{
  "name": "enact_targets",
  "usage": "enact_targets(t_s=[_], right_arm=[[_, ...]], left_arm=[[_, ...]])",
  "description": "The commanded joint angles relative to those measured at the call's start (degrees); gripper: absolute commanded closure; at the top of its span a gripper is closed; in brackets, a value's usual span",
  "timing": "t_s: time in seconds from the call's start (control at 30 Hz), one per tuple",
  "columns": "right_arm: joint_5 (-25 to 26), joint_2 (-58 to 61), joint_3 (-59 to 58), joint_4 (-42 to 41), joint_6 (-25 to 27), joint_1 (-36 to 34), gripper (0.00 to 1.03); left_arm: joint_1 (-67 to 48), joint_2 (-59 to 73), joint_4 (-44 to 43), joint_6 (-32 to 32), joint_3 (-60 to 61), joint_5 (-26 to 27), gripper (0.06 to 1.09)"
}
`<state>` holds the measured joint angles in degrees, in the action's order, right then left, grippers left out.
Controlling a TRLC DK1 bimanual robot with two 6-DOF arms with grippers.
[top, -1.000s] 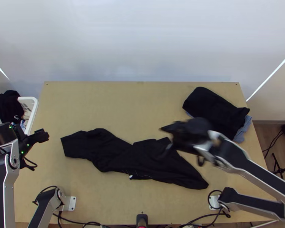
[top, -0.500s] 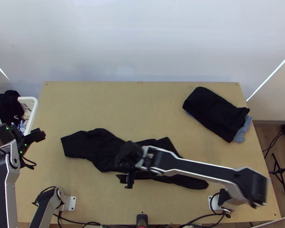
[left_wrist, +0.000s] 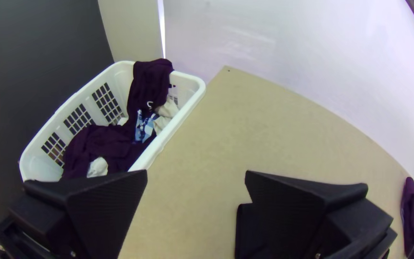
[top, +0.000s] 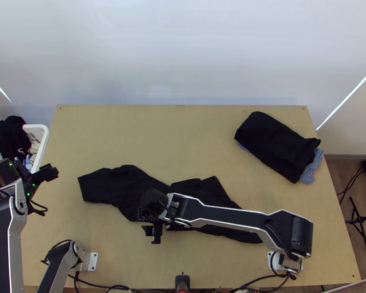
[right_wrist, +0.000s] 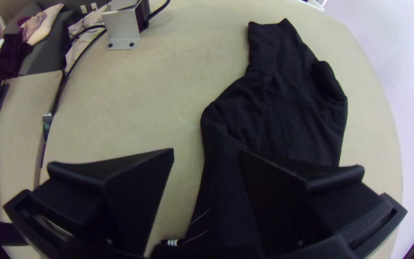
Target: Fold the t-shirt
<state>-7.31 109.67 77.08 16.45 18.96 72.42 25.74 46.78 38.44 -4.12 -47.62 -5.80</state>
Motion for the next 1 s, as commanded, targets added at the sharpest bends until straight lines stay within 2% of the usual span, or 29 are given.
enact_targets(t_s=[0.0, 0.1, 0.3, 0.33, 0.43, 0.5, 0.53, 0.57, 0.63, 0.8, 0.87, 0.9, 0.97], right_arm=[[0.0, 2.0, 0.2, -1.2, -6.3, -0.9, 0.63], [-0.4, 1.9, 0.1, -2.3, -9.1, -2.0, 0.63], [-0.4, 1.8, -1.3, -2.7, -10.0, -3.9, 0.62], [-0.4, 1.6, -1.7, -2.7, -10.0, -4.0, 0.60], [-0.4, 1.3, -2.5, -2.7, -10.1, -4.0, 0.32], [-0.4, 1.0, -3.2, -2.6, -10.1, -4.0, 0.31], [-0.5, 0.8, -3.5, -2.6, -10.1, -4.0, 0.34], [-0.4, 0.6, -3.8, -2.7, -10.0, -4.0, 0.44], [-0.4, 0.3, -4.7, -5.3, -10.3, -4.0, 0.91], [0.4, -3.8, -7.2, -7.3, -10.5, -4.0, 0.92], [1.1, -7.1, -9.9, -11.1, -10.5, -5.0, 0.92], [1.0, -8.8, -11.2, -12.7, -10.5, -5.5, 1.01], [1.1, -11.3, -13.2, -13.1, -10.5, -7.0, 1.00]], left_arm=[[-0.1, 0.6, -0.2, -0.2, 0.2, -0.1, 0.10], [-0.2, 0.7, -0.2, -0.2, 0.5, -0.1, 0.10], [-1.0, 0.7, -0.3, -0.8, 0.6, -0.1, 0.10], [-1.1, 0.7, -0.3, -0.9, 0.6, -0.1, 0.10], [-1.2, 0.7, -0.3, -1.1, 0.4, -0.1, 0.10], [-1.2, 0.7, -0.3, -1.2, 0.2, -0.1, 0.10], [-1.3, 0.7, -0.3, -1.2, 0.2, -0.1, 0.10], [-1.3, 0.7, -0.3, -1.2, 0.2, -0.1, 0.10], [-1.3, 0.7, -0.3, -1.3, 0.2, -0.1, 0.10], [-1.3, 0.7, 0.0, -1.6, 0.1, -0.1, 0.10], [-1.3, 0.7, 0.1, -1.7, 0.2, -0.1, 0.10], [-1.4, 0.7, 0.1, -1.8, 0.2, -0.1, 0.10], [-1.5, 0.9, 0.1, -2.1, 0.3, -0.1, 0.10]])
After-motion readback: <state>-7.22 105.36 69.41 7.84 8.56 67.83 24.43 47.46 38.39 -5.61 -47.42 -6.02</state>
